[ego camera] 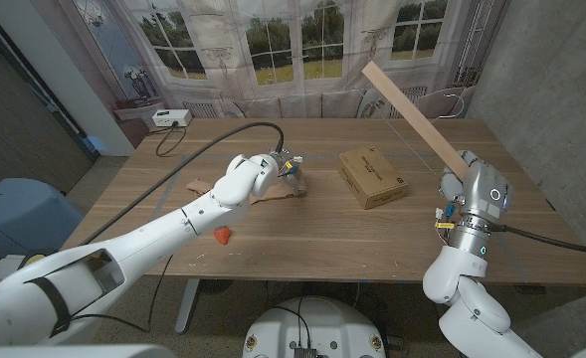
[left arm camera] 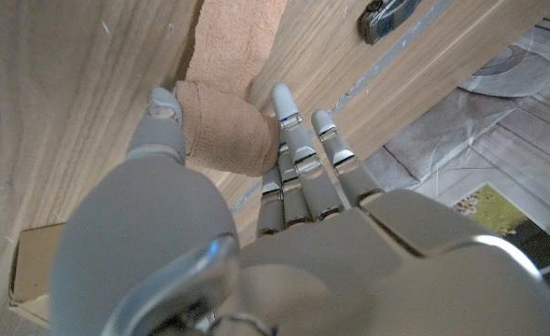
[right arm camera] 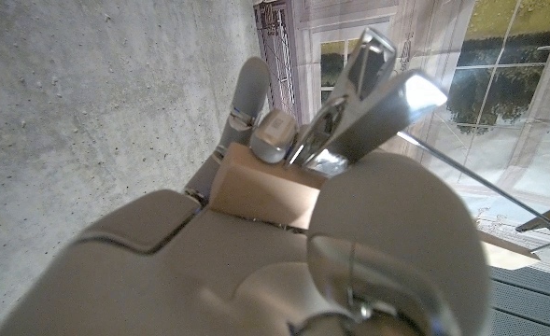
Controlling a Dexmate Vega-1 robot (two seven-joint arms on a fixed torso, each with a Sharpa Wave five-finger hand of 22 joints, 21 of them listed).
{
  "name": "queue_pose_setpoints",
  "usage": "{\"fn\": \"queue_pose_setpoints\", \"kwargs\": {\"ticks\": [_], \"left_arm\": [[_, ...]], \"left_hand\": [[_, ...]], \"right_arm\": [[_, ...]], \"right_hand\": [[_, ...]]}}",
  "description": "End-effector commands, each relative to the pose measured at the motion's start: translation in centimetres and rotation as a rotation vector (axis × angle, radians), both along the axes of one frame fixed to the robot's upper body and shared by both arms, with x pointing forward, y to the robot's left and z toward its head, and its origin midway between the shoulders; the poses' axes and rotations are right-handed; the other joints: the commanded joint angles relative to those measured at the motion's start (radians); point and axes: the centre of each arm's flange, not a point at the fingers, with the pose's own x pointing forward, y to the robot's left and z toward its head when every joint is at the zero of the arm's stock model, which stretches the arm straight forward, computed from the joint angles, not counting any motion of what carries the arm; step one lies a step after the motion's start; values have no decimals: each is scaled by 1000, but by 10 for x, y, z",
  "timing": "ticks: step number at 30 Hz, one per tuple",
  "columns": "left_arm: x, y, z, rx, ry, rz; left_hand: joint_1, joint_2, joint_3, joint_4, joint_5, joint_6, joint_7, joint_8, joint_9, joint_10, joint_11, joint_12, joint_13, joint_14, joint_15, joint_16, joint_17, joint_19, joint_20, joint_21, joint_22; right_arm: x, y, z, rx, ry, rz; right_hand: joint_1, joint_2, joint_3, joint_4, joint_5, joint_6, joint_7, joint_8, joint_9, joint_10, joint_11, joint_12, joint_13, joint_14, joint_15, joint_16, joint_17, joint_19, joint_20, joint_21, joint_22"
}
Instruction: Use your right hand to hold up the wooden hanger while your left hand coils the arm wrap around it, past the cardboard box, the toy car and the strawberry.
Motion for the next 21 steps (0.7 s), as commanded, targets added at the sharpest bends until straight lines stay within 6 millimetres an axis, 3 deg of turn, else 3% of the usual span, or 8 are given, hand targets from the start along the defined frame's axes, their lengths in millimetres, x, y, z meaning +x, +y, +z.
{"fn": "queue_pose_setpoints", "kwargs": {"ticks": [1, 13, 21], "left_arm": [[-32, 13, 16, -174, -221, -127], [-47, 14, 25, -218, -243, -189], [-57, 10, 29, -230, -194, -260]], "left_hand": [[184, 141, 84, 69, 25, 380, -149, 178, 24, 302, -235, 133, 153, 16, -84, 33, 48, 20, 1, 21, 10], [198, 118, 72, 64, 89, 413, -135, 262, 96, 334, -229, 257, 296, 78, -79, 108, 166, 112, 2, 123, 58], [205, 110, 78, 60, 110, 406, -119, 281, 121, 343, -217, 285, 338, 104, -79, 119, 185, 117, 2, 155, 80]], "right_arm": [[3, -1, -1, -13, 24, -17], [18, 3, 1, -28, 59, -27], [25, 7, 4, -37, 62, -18]], "right_hand": [[-55, 59, 9, -4, 1, 14, 4, 6, 3, -10, -4, 12, 3, 6, -12, 58, 4, -9, -104, 10, -1], [-55, 58, 12, -5, 0, 13, 5, 11, 1, -14, -4, 26, 3, 4, -12, 58, 4, -16, -106, 23, -7], [-55, 57, 14, -7, -1, 15, 6, 14, -3, -17, -4, 34, 3, 3, -12, 58, 4, -18, -106, 29, -12]]}}
